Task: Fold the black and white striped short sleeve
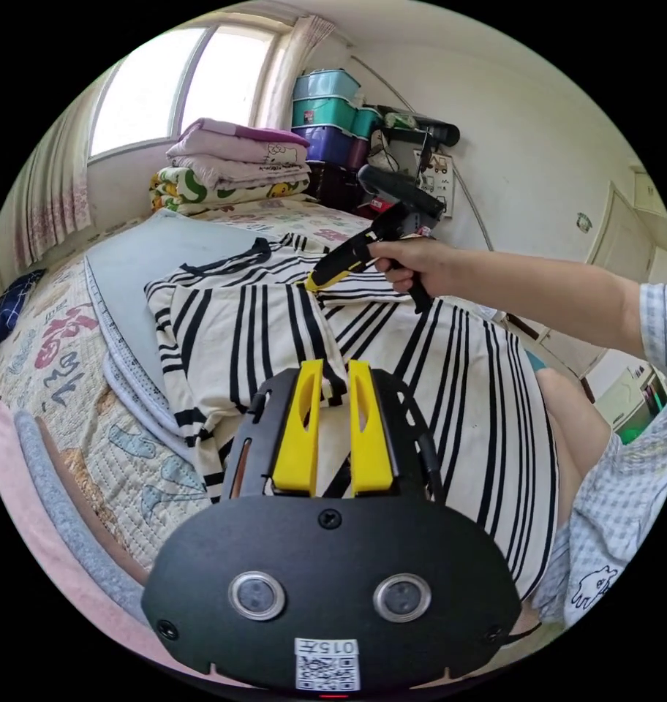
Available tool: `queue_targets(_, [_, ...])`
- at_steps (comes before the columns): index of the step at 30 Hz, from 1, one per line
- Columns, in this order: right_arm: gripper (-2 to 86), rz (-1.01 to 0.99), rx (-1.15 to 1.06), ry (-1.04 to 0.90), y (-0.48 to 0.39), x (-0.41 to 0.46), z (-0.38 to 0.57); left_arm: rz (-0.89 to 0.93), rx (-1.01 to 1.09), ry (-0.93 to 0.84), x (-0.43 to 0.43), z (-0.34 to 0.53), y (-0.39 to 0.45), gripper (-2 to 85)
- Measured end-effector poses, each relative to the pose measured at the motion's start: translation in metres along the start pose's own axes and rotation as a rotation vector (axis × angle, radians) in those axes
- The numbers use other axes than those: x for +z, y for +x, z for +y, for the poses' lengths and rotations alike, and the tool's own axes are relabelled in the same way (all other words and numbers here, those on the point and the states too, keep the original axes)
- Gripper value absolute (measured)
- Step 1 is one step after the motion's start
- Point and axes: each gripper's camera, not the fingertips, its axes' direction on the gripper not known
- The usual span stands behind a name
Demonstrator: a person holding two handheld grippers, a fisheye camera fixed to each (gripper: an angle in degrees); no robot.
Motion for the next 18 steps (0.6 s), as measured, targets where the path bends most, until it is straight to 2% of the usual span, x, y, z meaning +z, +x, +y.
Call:
queue_targets(2, [-0.1, -0.009, 0.014, -0.001, 0.005, 0.008, 0.001, -0.026, 0.004, -0.056, 0.01, -0.004, 0.002, 8.0])
queue_targets(13, [-0.1, 0.191, -0.101, -0.046, -0.012, 0.059, 0.007, -0.101, 0.045, -0.016, -0.011, -0.006, 0.013, 3.2])
queue_targets(18, [0.0, 0.211, -0.102, -0.069, -0.01, 0.074, 0.006, -0.13, 0.109, -0.038, -0.014, -0.007, 0.022, 3.0])
